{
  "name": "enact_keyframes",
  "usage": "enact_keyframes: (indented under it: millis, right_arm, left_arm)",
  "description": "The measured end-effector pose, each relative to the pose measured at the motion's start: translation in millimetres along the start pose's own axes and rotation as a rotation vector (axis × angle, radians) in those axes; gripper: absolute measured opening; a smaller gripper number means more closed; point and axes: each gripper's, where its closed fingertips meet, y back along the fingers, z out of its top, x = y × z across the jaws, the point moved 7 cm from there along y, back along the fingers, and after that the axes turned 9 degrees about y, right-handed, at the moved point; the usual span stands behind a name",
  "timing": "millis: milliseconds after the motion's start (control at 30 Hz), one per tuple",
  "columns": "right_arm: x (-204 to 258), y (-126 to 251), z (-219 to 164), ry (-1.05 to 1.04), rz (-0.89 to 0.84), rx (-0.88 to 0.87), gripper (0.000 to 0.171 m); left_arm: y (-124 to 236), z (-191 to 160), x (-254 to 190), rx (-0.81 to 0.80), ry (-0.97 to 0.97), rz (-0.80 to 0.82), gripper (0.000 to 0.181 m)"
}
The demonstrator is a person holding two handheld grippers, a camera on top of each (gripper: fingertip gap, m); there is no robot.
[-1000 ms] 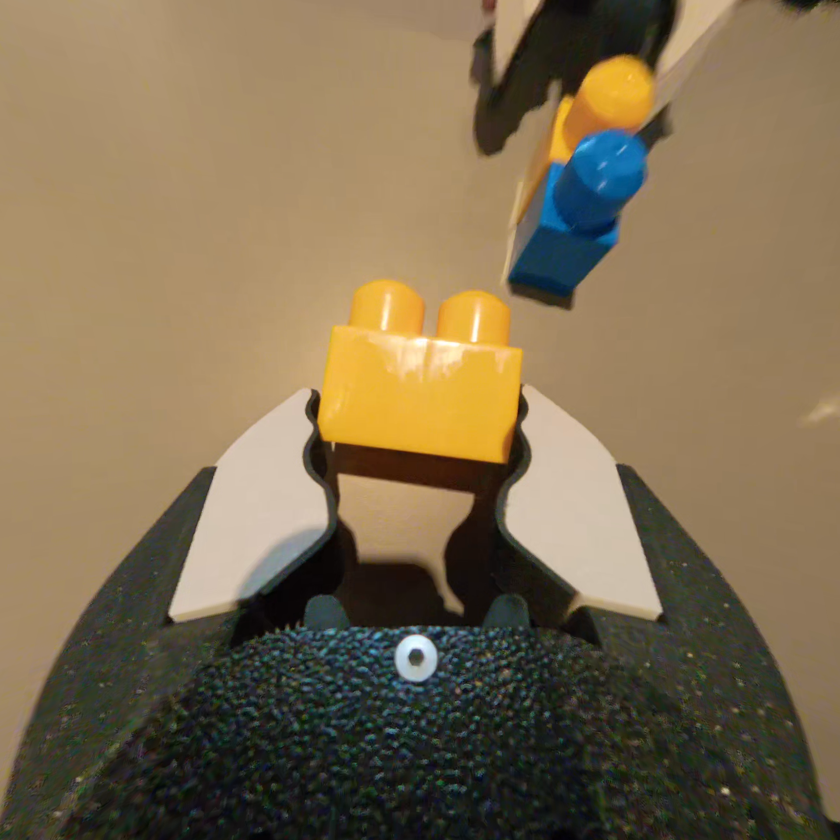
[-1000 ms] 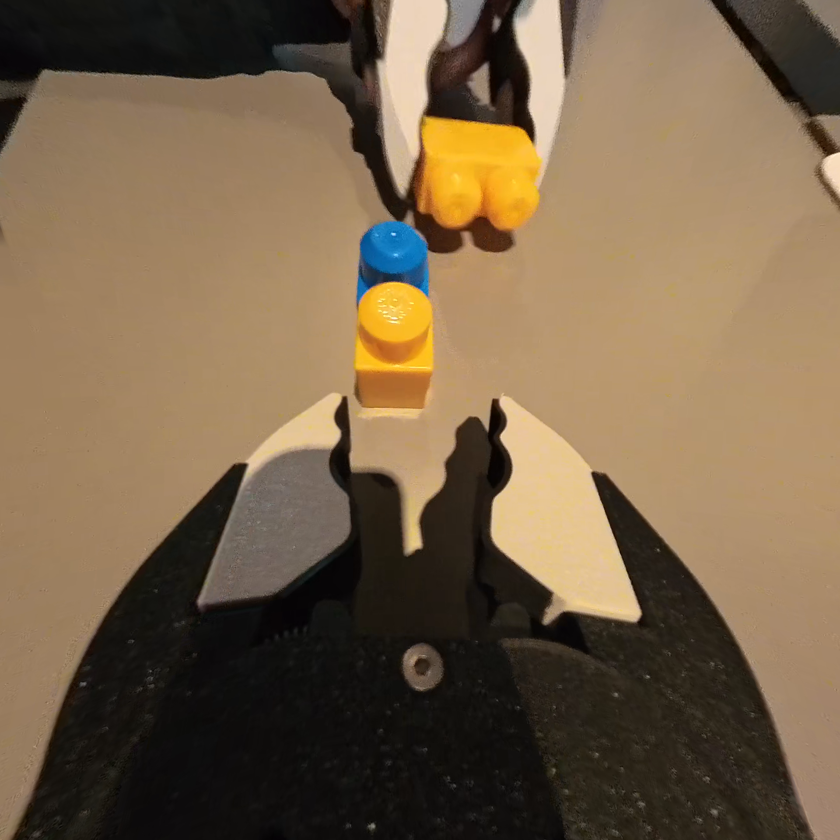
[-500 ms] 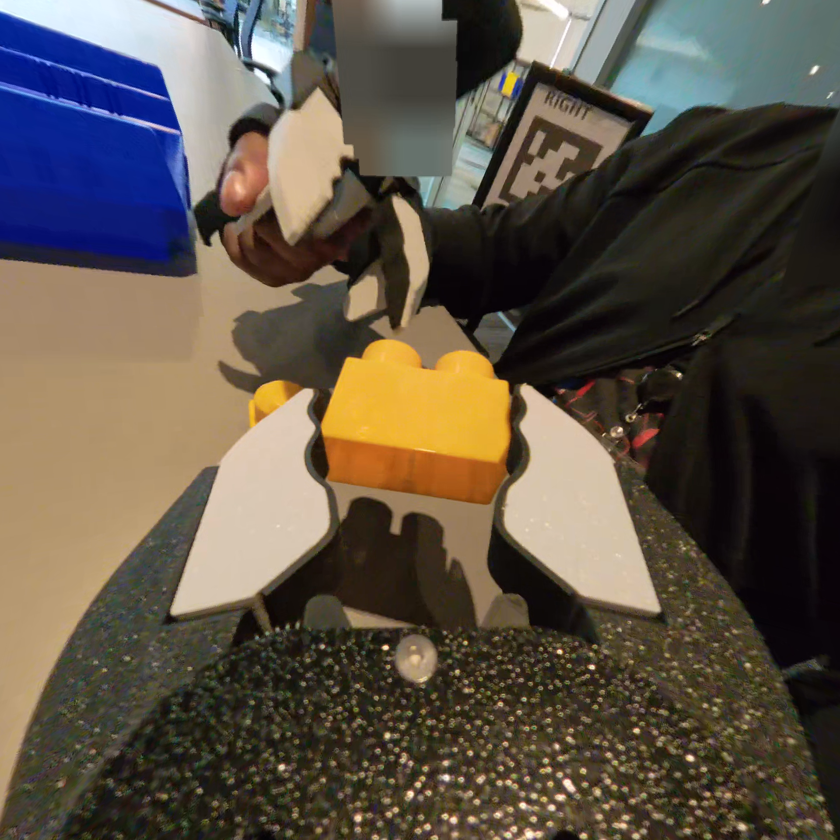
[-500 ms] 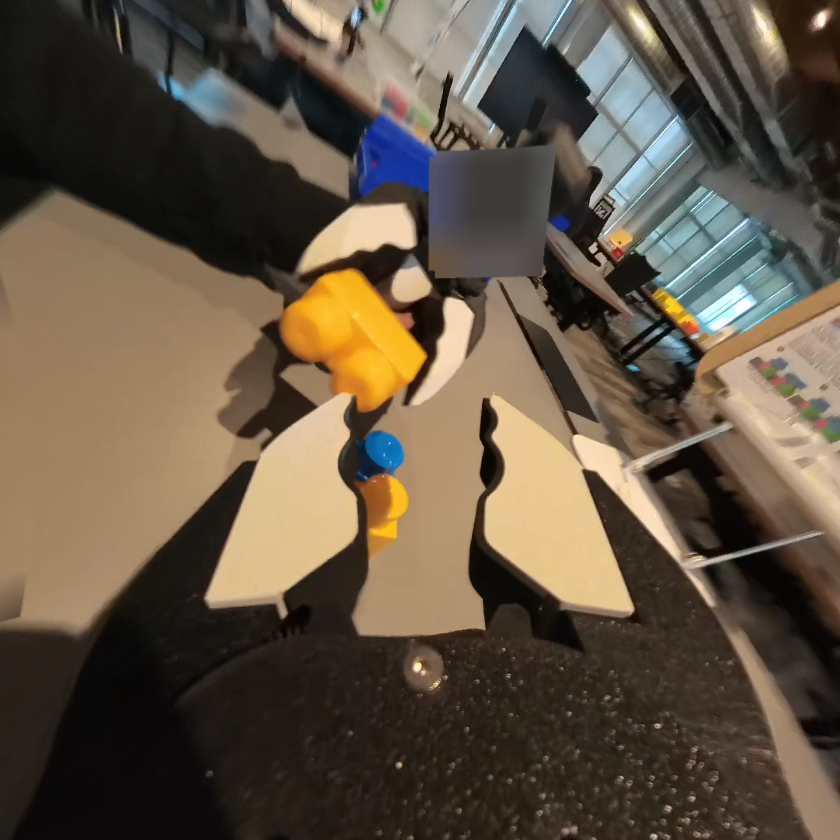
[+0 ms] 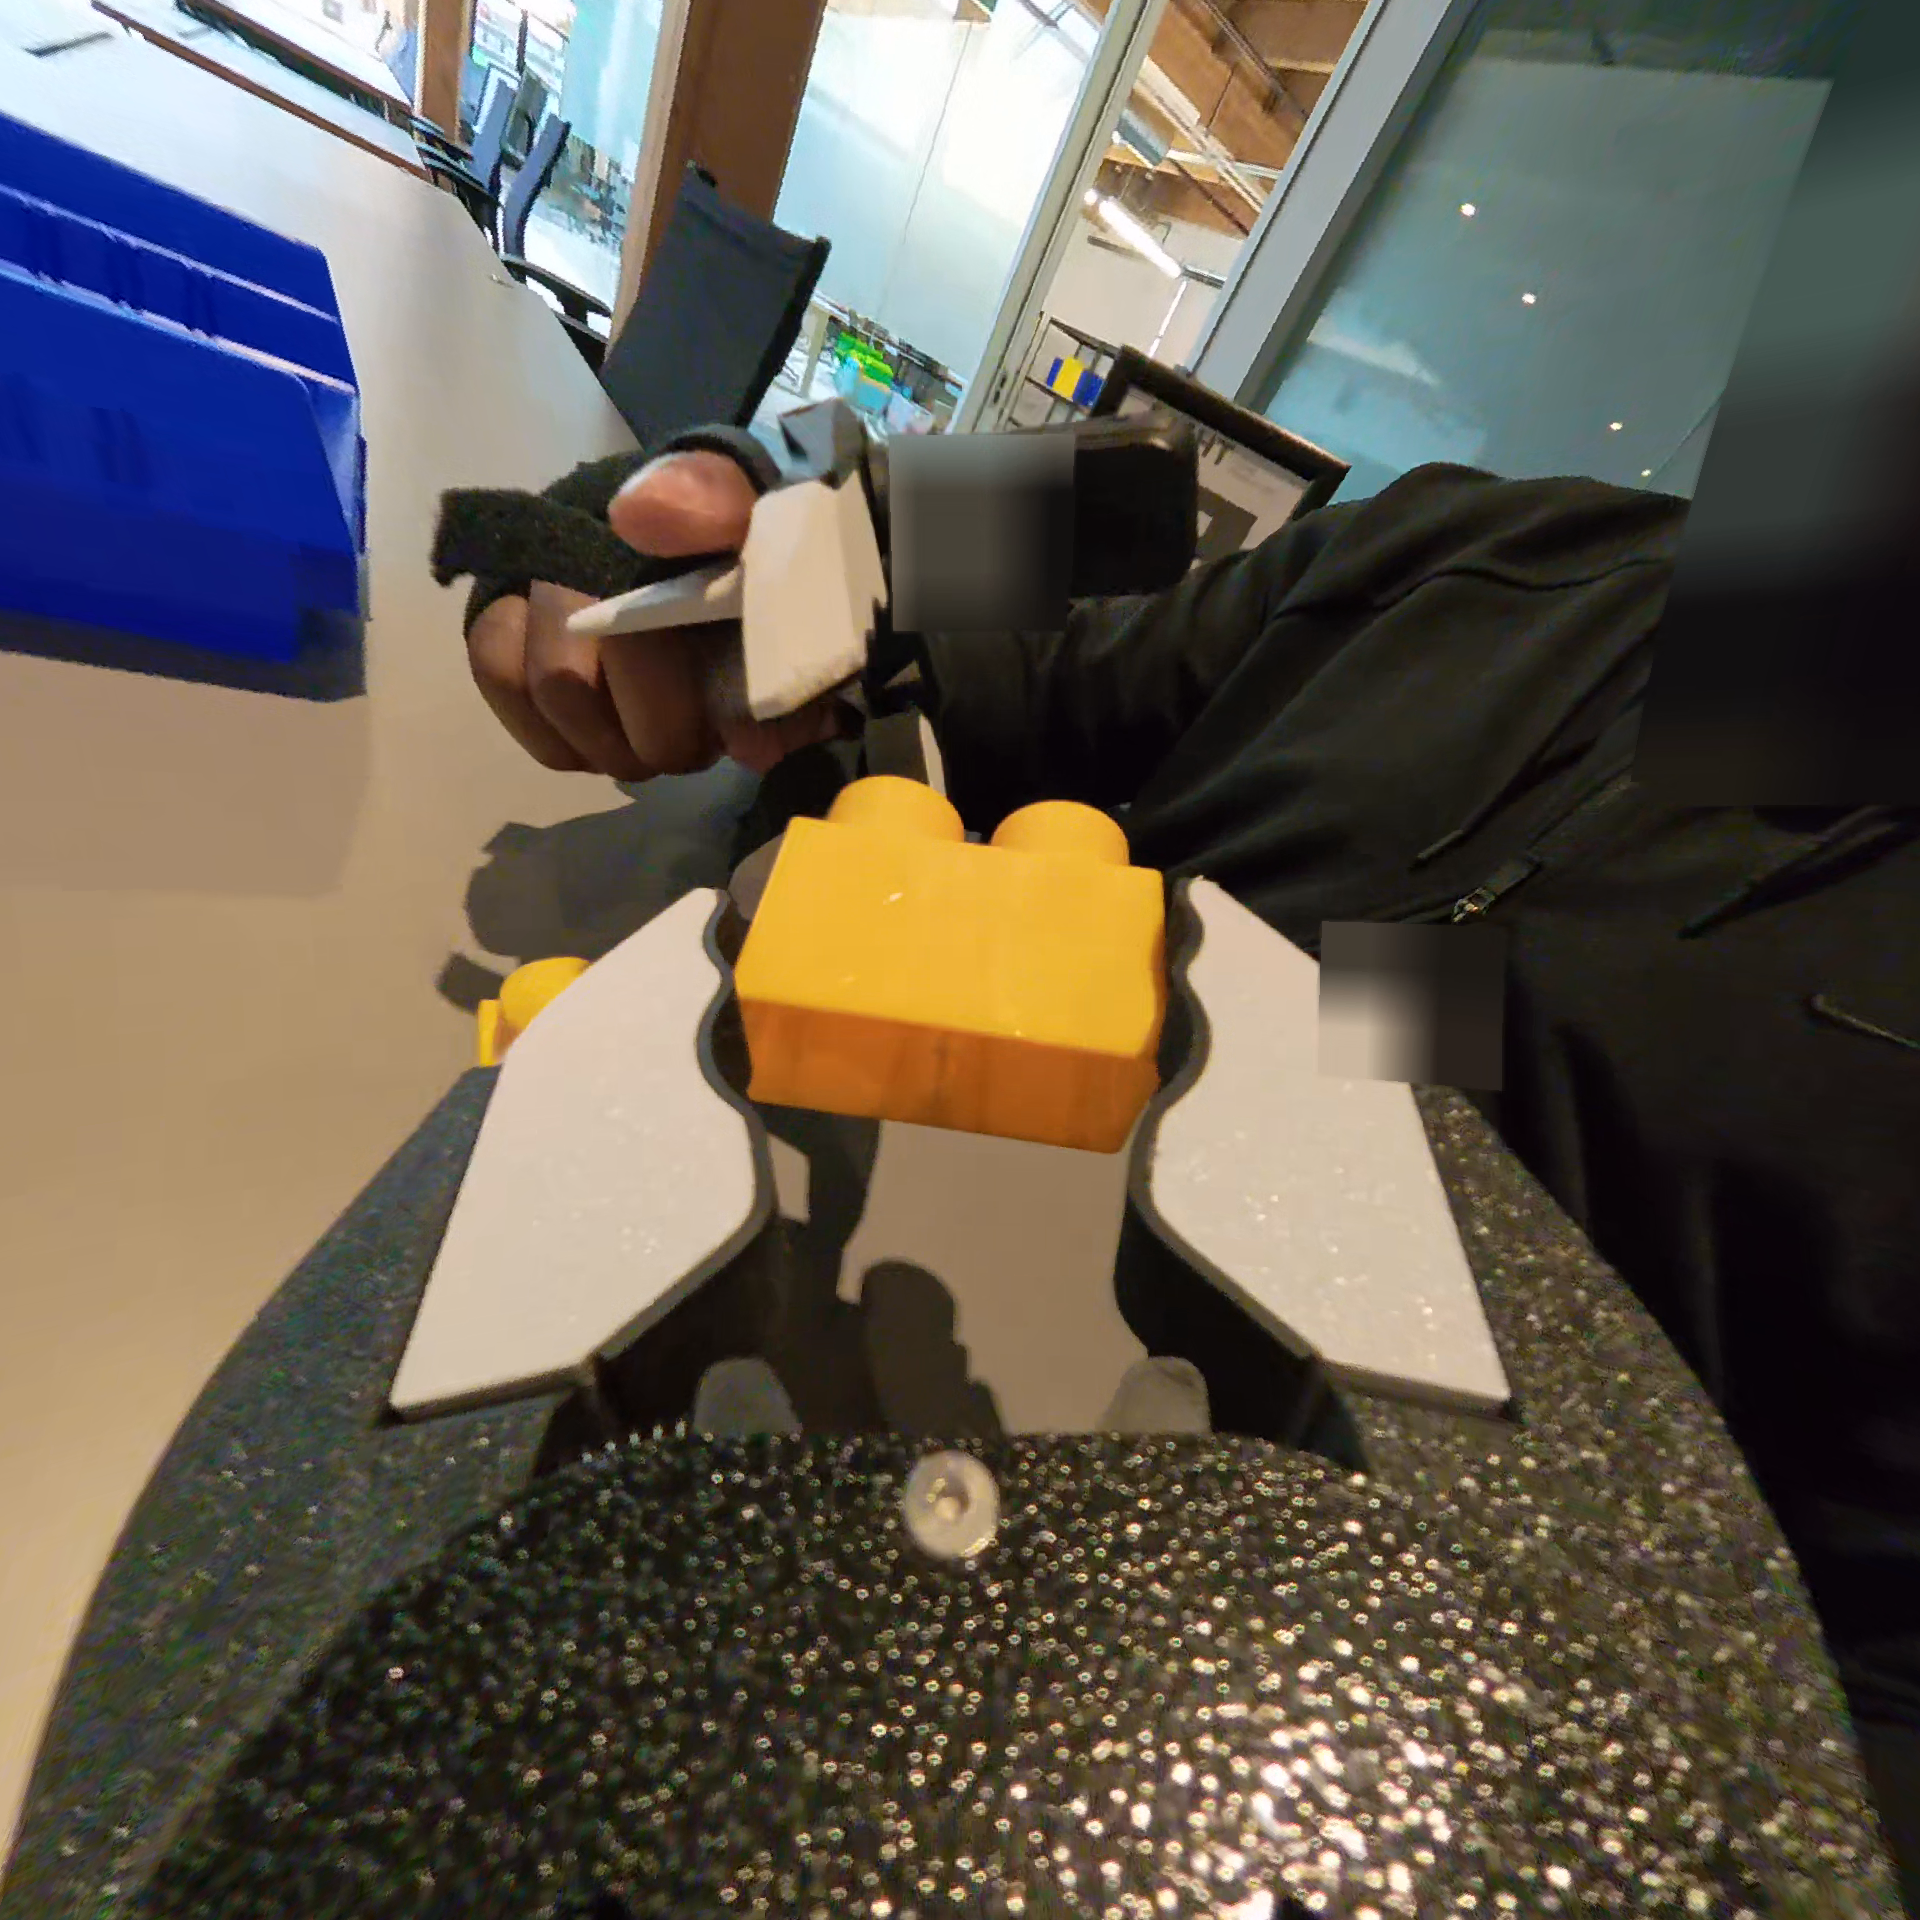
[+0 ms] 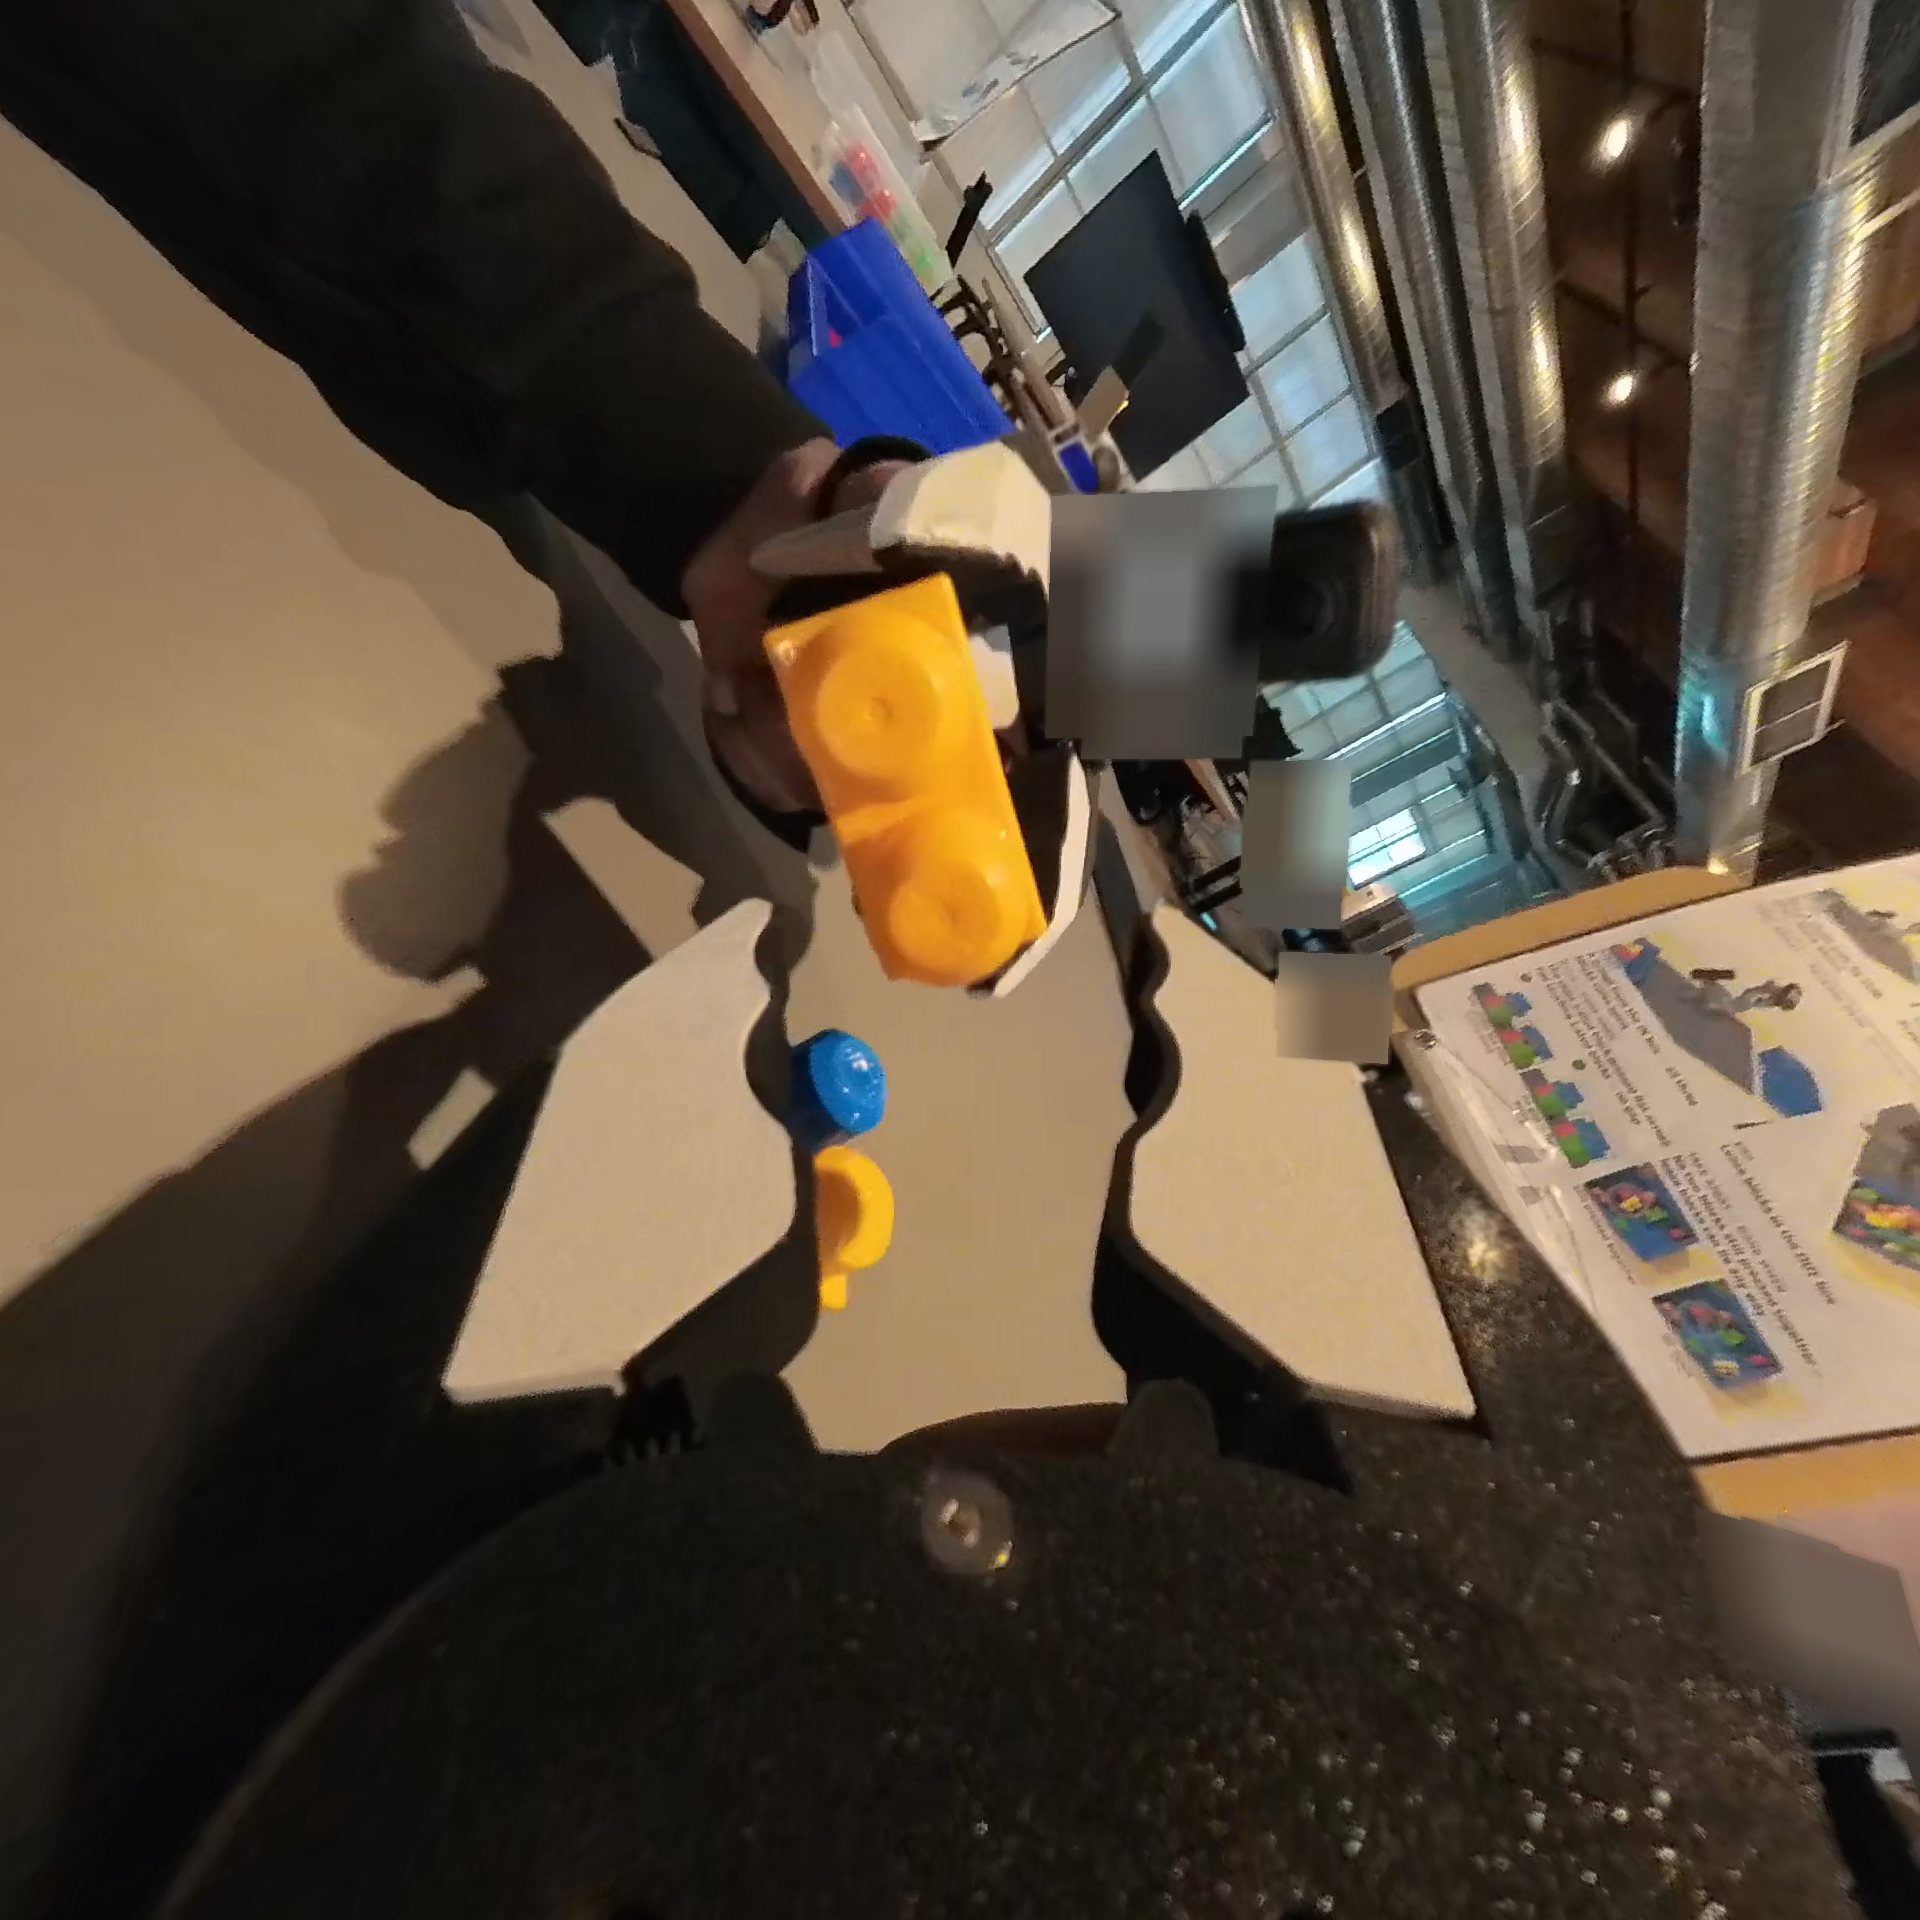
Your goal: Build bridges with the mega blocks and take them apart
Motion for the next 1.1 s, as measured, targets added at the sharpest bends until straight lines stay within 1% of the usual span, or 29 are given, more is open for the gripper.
enact_keyframes:
  millis: [67,233,333,433,500,567,633,700,800,867,967,1033,1100]
  right_arm:
    - [2.4,-1.4,2.1,0.03,-0.006,-0.005,0.061]
    - [8.3,-3.2,7.5,0.088,0.001,-0.022,0.044]
    - [10.4,-4.5,5.9,0.098,0.018,0.008,0.036]
    - [10.2,-5.1,1.7,0.069,0.05,0.043,0.035]
    - [7.7,-3.7,0.3,0.011,0.074,0.047,0.035]
    - [2.4,-1.4,-1.9,-0.039,0.078,0.06,0.035]
    - [-4.3,1.4,-5.7,-0.087,0.074,0.088,0.035]
    - [-11.5,3.6,-10.8,-0.161,0.068,0.116,0.035]
    - [-17.5,4.1,-20.6,-0.269,0.09,0.171,0.035]
    - [-16.3,3.2,-24.4,-0.31,0.124,0.192,0.035]
    - [-12.6,0.2,-25.1,-0.313,0.144,0.22,0.035]
    - [-11.1,-1.7,-22.6,-0.3,0.15,0.227,0.035]
    - [-10.0,-3.0,-19.0,-0.289,0.158,0.22,0.035]
  left_arm:
    - [-6.2,-1.4,1.2,0.012,0.023,-0.011,0.076]
    - [-16.2,-2.6,3.4,0.018,0.069,-0.045,0.077]
    - [-15.2,-2.4,6.7,0.0,0.092,-0.043,0.077]
    - [-12.7,-2.2,11.4,-0.019,0.08,-0.002,0.077]
    - [-7.2,0.3,12.5,-0.036,0.012,0.062,0.077]
    - [1.3,3.4,10.6,-0.043,-0.068,0.136,0.082]
    - [12.0,8.7,3.6,-0.067,-0.176,0.218,0.083]
    - [21.7,14.4,-6.0,-0.081,-0.315,0.336,0.082]
    - [23.6,19.2,-20.3,-0.013,-0.565,0.565,0.075]
    - [14.7,19.5,-26.2,0.058,-0.702,0.671,0.071]
    - [-3.3,12.2,-24.8,0.202,-0.813,0.726,0.061]
    - [-11.0,6.3,-20.7,0.268,-0.83,0.726,0.057]
    - [-14.1,3.1,-16.2,0.297,-0.829,0.737,0.052]
